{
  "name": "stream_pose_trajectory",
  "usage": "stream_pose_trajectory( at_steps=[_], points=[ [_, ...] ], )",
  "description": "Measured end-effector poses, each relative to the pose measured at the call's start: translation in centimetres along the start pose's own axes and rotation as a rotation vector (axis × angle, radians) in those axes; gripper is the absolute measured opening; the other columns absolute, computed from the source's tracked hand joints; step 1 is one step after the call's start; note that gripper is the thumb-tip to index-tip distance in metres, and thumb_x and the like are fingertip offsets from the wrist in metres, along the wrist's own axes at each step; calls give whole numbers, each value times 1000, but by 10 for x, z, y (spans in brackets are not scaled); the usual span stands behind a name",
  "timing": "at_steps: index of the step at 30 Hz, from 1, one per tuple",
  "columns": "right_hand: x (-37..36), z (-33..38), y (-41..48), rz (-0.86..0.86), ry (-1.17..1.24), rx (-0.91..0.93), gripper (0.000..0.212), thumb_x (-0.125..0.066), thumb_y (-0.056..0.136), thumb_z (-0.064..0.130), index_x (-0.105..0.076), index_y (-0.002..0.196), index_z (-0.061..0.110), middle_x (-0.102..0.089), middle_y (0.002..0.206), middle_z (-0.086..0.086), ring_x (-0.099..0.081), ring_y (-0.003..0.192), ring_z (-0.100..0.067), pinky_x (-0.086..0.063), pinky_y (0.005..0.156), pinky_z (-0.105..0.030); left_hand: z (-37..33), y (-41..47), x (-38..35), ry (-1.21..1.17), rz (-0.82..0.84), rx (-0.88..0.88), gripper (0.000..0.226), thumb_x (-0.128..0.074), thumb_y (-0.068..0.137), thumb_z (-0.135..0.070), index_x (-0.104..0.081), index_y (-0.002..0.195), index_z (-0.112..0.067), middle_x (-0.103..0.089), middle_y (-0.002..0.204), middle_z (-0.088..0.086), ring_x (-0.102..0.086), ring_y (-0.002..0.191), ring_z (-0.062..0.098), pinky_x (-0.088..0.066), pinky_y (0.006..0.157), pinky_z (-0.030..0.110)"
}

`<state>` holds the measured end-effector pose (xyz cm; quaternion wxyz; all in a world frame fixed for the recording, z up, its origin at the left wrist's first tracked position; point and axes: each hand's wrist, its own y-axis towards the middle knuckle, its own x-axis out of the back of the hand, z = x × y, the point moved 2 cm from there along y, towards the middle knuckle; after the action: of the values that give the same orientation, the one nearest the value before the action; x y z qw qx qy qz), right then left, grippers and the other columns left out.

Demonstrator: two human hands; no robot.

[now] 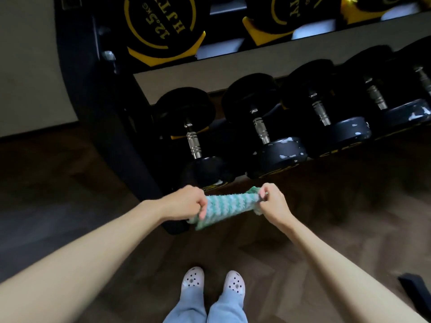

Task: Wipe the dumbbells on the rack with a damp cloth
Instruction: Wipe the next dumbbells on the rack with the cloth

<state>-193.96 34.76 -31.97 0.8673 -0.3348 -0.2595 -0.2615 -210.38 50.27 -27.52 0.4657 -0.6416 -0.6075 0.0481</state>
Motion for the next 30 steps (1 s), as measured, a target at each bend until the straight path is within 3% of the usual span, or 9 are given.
stream_pose_trajectory(
  at_steps=[2, 6, 8, 10, 14, 17, 25, 28, 30],
  points=[
    [-12, -7, 1, -154, 77, -97, 29, -48, 75, -13, -44, 84, 13, -43, 97, -7, -43, 81, -19, -30, 62, -20, -4, 8, -15, 147, 159, 7, 15, -49, 74, -9, -54, 61, -13, -55, 86, 18, -43, 67, 22, -39, 61, 31],
    [-43, -8, 13, -258, 75, -443, 20, -49, 93, 16, -50, 112, 7, -41, 121, -14, -49, 103, -32, -39, 84, -35, -2, 19, -27, 234, 158, 14, 27, -51, 80, -33, -63, 75, -10, -47, 87, 3, -49, 70, 23, -41, 61, 36],
    [-62, -1, 28, -192, 355, -624, 28, -43, 96, 18, -47, 123, 10, -46, 127, -18, -50, 111, -35, -41, 86, -36, -1, 22, -28, 267, 144, -8, 29, -50, 87, -32, -68, 94, -10, -43, 92, -2, -50, 77, 18, -41, 66, 33],
    [-81, 11, 47, -77, 822, -681, 36, -37, 99, 14, -42, 134, 14, -52, 129, -17, -53, 113, -31, -45, 85, -36, 2, 28, -23, 304, 112, -40, 30, -46, 92, -28, -68, 96, -8, -39, 90, -3, -49, 79, 17, -39, 67, 31],
    [-94, 43, 60, -132, 1426, -673, 40, -30, 101, 8, -38, 140, 10, -51, 134, -16, -52, 119, -28, -44, 87, -33, 22, 40, -1, 291, -41, -7, 35, -48, 89, -28, -51, 58, -12, -46, 81, 1, -51, 69, 20, -41, 62, 34],
    [-96, 52, 48, -241, 1407, -596, 48, -23, 99, 1, -36, 143, 15, -49, 136, -12, -51, 115, -21, -43, 95, -31, 36, 40, 13, 287, -103, 26, 34, -52, 85, -29, -49, 56, -12, -59, 80, 16, -55, 63, 25, -40, 55, 32],
    [-108, 62, 26, -253, 1041, -520, 53, -21, 97, 6, -35, 144, 25, -47, 138, -7, -51, 119, -27, -42, 104, -43, 53, 18, 23, 166, -101, 128, 30, -56, 81, -25, -62, 68, 2, -51, 67, 8, -47, 60, 21, -35, 52, 30],
    [-107, 82, 15, -260, 1006, -525, 56, -22, 96, 4, -34, 144, 29, -49, 127, -7, -55, 110, -29, -45, 99, -44, 58, 7, 30, 110, -168, 161, 28, -56, 79, -23, -66, 58, -7, -62, 71, 14, -55, 61, 25, -39, 52, 29],
    [-105, 96, 7, -257, 979, -525, 55, -25, 96, 4, -34, 145, 27, -52, 101, -3, -56, 107, -30, -46, 95, -43, 60, -1, 36, 75, -214, 175, 32, -53, 81, -21, -63, 53, -9, -62, 67, 13, -49, 53, 20, -37, 49, 29]
  ],
)
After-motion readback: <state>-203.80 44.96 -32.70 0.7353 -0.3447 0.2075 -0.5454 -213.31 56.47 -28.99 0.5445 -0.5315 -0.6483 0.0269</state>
